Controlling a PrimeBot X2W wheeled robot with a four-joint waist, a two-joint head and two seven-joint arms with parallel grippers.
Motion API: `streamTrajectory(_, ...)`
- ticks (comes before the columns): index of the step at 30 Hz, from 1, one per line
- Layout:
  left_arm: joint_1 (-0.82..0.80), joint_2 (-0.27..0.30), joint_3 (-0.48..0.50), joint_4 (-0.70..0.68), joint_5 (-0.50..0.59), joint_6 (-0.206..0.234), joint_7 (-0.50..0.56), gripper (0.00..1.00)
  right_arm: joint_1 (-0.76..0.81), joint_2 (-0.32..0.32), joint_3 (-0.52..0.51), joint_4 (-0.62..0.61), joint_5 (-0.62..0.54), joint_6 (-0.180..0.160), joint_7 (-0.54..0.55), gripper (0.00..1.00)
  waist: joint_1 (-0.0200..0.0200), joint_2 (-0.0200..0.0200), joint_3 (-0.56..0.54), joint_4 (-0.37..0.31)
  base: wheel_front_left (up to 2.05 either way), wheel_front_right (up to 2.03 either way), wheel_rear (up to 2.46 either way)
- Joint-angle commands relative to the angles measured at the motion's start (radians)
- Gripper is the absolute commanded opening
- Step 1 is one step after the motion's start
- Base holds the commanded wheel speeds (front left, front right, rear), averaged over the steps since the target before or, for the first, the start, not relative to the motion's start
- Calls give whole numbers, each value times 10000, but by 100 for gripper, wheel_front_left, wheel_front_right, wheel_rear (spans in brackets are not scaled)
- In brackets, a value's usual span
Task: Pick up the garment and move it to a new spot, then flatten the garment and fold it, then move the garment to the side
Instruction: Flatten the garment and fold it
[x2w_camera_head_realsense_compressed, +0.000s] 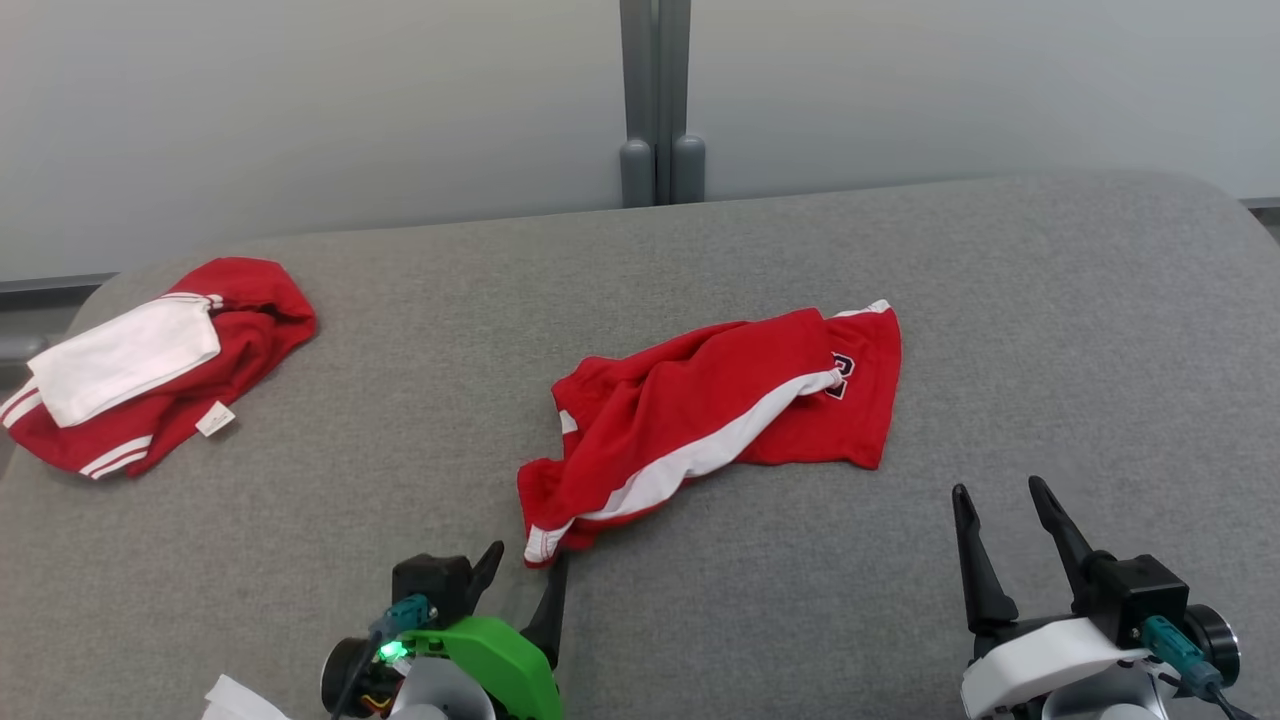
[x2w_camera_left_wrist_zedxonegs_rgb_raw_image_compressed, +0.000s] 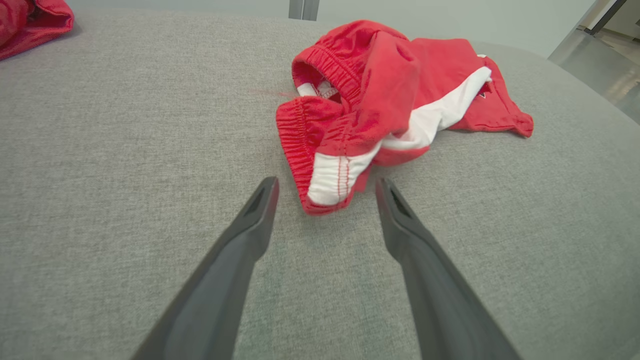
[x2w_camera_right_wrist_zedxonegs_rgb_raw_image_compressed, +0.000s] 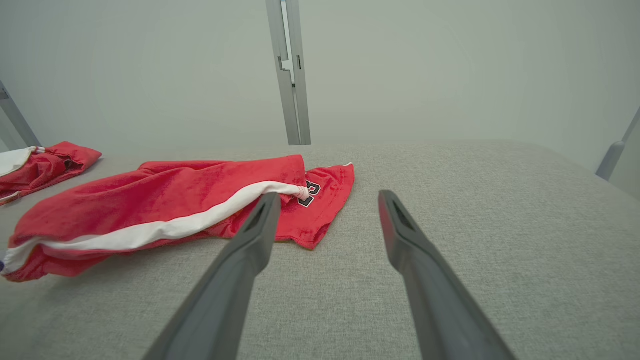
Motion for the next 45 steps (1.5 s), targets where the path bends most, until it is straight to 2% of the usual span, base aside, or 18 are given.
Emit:
streamTrajectory(1, -203, 33, 41, 98, -190, -72, -7, 100, -75, -29, -29, 8, -93, -7, -35, 100, 0, 0, 160, -186, 0, 0, 0)
streamTrajectory(9, -632, 34, -6, 564, -874, -246, -12, 100, -179, -28, -88, -8, -91, -7, -35, 100, 0, 0, 357, -398, 0, 0, 0)
streamTrajectory(10, -677, 34, 4, 600, -931, -255, -67, 89, -193, -28, -105, -22, -93, -7, -35, 100, 0, 0, 382, -402, 0, 0, 0)
streamTrajectory(11, -705, 34, -5, 602, -977, -260, -115, 71, -197, -29, -129, -35, -98, -7, -35, 100, 0, 0, 404, -397, 0, 0, 0)
streamTrajectory(12, -739, 34, -18, 591, -1047, -269, -190, 49, -207, -29, -161, -47, -110, -7, -35, 100, 0, 0, 434, -378, 0, 0, 0)
streamTrajectory(14, -804, 34, -75, 579, -1182, -253, -241, 32, -269, -28, -214, -46, -160, -7, -35, 100, 0, 0, 491, -310, 0, 0, 0)
streamTrajectory(15, -837, 34, -118, 584, -1223, -237, -254, 19, -325, -26, -223, -35, -219, -7, -35, 100, 0, 0, 522, -264, 0, 0, 0)
streamTrajectory(17, -870, 34, -200, 636, -1279, -198, -236, 0, -441, -26, -219, -15, -314, -7, -35, 100, 0, 0, 580, -182, 0, 0, 0)
streamTrajectory(23, -1109, 51, -494, 964, -1037, -199, -123, 0, -1247, -29, -312, 28, -664, -7, -35, 100, 0, 0, 851, 81, 0, 0, 0)
streamTrajectory(28, -1340, 46, -492, 988, -1023, -58, -510, 0, -1975, -29, -227, 370, -828, -7, -35, 100, 0, 0, 1089, 267, 0, 0, 0)
streamTrajectory(32, -1571, 42, -568, 907, -987, 67, -740, 0, -2933, -35, -380, 1476, -1326, -7, 47, 100, 0, 0, 1325, 491, 0, 0, 0)
streamTrajectory(37, -1849, 37, -721, 725, -1020, 138, -931, 0, -4440, -33, -741, 3220, -2117, -7, 842, 100, 0, 0, 1706, 780, 0, 0, 0)
streamTrajectory(41, -2040, 37, -943, 516, -1213, 228, -1036, 0, -5364, -174, -734, 4584, -2363, -7, 1435, 100, 0, 0, 2037, 998, 0, 0, 0)
streamTrajectory(45, -2193, 36, -1087, 385, -1331, 329, -1121, 0, -5997, -234, -730, 5647, -2515, -7, 1472, 100, 0, 0, 2302, 1123, 0, 0, 0)
